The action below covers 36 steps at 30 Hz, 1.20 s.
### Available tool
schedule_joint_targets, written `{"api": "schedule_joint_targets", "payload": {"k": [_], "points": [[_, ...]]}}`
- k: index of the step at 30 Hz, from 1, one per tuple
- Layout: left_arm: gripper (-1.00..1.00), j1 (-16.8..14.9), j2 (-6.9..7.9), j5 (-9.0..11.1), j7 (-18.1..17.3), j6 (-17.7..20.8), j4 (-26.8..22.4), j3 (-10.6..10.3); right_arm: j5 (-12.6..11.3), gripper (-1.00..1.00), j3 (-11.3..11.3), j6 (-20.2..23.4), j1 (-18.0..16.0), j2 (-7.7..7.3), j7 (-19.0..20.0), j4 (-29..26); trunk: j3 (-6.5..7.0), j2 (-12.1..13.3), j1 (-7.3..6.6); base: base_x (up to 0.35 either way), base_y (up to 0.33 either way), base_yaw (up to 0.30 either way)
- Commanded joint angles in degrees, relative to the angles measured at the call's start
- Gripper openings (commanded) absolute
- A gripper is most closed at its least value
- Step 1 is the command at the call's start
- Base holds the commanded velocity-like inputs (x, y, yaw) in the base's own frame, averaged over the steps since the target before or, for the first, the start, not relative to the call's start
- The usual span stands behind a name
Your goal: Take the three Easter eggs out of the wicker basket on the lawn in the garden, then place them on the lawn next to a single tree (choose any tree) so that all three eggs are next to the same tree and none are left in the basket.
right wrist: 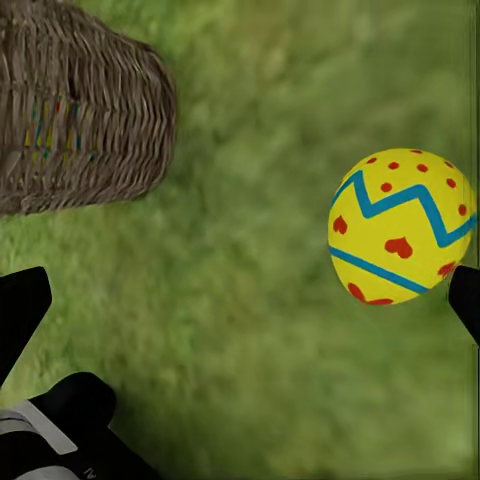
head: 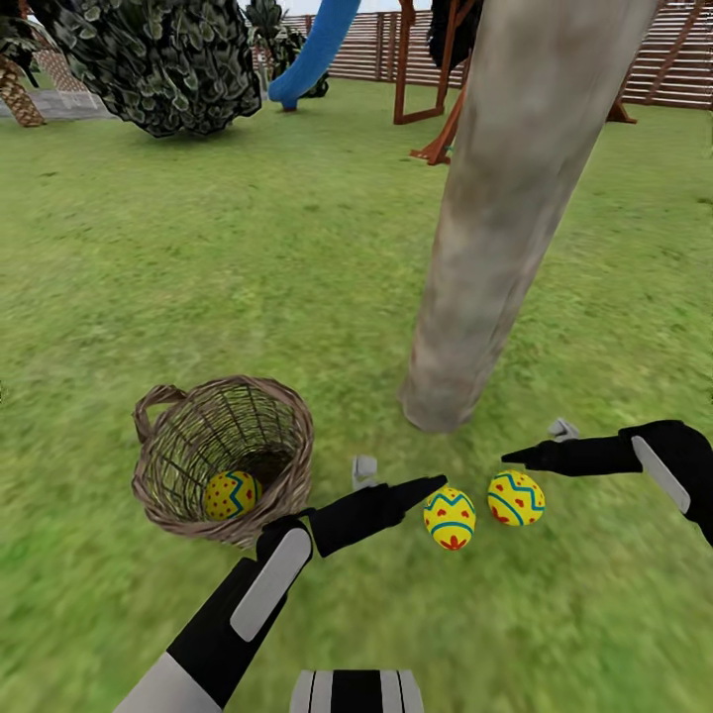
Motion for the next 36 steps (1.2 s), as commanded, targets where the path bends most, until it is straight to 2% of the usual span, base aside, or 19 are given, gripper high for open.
{"api": "schedule_joint_targets", "payload": {"k": [1, 3, 7, 10, 13, 15, 17, 19, 21, 23, 24, 25, 29, 33, 36], "points": [[1.00, -0.03, 0.05, 0.52, 0.02, 0.48, -0.42, -0.10, -0.10, 1.00, 0.15, 0.11, -0.05, 0.02, -0.01, 0.35, 0.19, 0.00, -0.03, 0.000, 0.000, 0.000], [1.00, -0.03, 0.24, 0.53, -0.22, 0.32, -1.94, -0.25, -0.10, 1.00, 0.15, 0.09, -0.05, 0.05, -0.01, 0.51, 0.19, 0.00, -0.03, 0.000, 0.000, 0.000], [1.00, -0.01, 2.47, 0.61, -1.72, -0.01, -5.92, -0.42, -0.12, 1.00, 0.10, 0.08, -0.05, -0.02, 0.29, 0.52, 0.19, 0.00, -0.03, 0.000, 0.000, 0.000], [1.00, 0.05, 2.94, 0.62, -5.64, 0.15, -6.83, -0.46, -0.18, 1.00, -0.16, 0.11, -0.05, -0.09, 0.42, 0.47, 0.19, 0.00, -0.03, 0.000, 0.000, 0.000], [1.00, 0.06, 3.10, 0.62, -8.69, 0.45, -7.57, -0.49, -0.19, 1.00, -1.42, 0.22, -0.05, -0.11, 0.49, 0.43, 0.19, 0.00, -0.03, 0.000, 0.000, 0.000], [1.00, 0.06, 3.23, 0.65, -9.30, 0.68, -8.97, -0.49, -0.19, 1.00, -2.36, 0.32, -0.05, -0.11, 0.50, 0.42, 0.19, 0.00, -0.03, 0.000, 0.000, 0.000], [1.00, 0.06, 3.83, 0.69, -9.59, 2.28, -11.04, -0.50, -0.17, 1.00, -3.05, 0.41, -0.04, -0.11, 0.50, 0.26, 0.19, 0.00, -0.03, 0.000, 0.000, 0.000], [1.00, 0.06, 4.48, 1.13, -9.82, 6.21, -12.74, -0.36, -0.13, 1.00, -3.34, 0.56, 0.09, -0.06, 0.55, -0.17, 0.19, 0.00, -0.03, 0.000, 0.000, 0.000], [1.00, 0.06, 4.88, 2.53, -10.51, 10.10, -13.66, 0.00, -0.11, 1.00, -3.48, 0.68, 0.17, 0.07, 0.58, -0.51, 0.19, 0.00, -0.03, 0.000, 0.000, 0.000], [1.00, 0.06, 5.24, 3.67, -11.75, 11.36, -13.93, 0.20, -0.11, 1.00, -3.52, 0.74, 0.19, 0.16, 0.59, -0.64, 0.19, 0.00, -0.03, 0.000, 0.000, 0.000], [1.00, 0.06, 5.43, 4.06, -12.64, 11.70, -14.02, 0.45, -0.11, 1.00, -3.53, 0.75, 0.20, 0.19, 0.59, -0.67, 0.19, 0.00, -0.03, 0.000, 0.000, 0.000], [1.00, 0.05, 6.29, 4.61, -17.23, 12.26, -14.17, 3.43, -0.10, 1.00, -3.54, 0.72, 0.21, 0.23, 0.59, -0.71, 0.19, 0.00, -0.03, 0.000, 0.000, 0.000], [1.00, 0.19, 8.55, 4.72, -22.98, 12.32, -14.09, 6.92, -0.08, 1.00, -3.54, 0.66, 0.21, 0.24, 0.56, -0.65, 0.19, 0.00, -0.03, 0.000, 0.000, 0.000], [1.00, 0.23, 9.52, 4.75, -25.89, 12.24, -14.02, 7.88, -0.10, 1.00, -3.54, 0.46, 0.21, 0.28, 0.51, -0.56, 0.19, 0.00, -0.03, 0.000, 0.000, 0.000], [1.00, 0.26, 9.65, 4.80, -26.52, 12.19, -13.75, 8.01, -0.17, 1.00, -3.89, 0.45, 0.21, 0.25, 0.99, -0.59, 0.19, 0.00, -0.03, 0.000, 0.000, 0.000]]}}
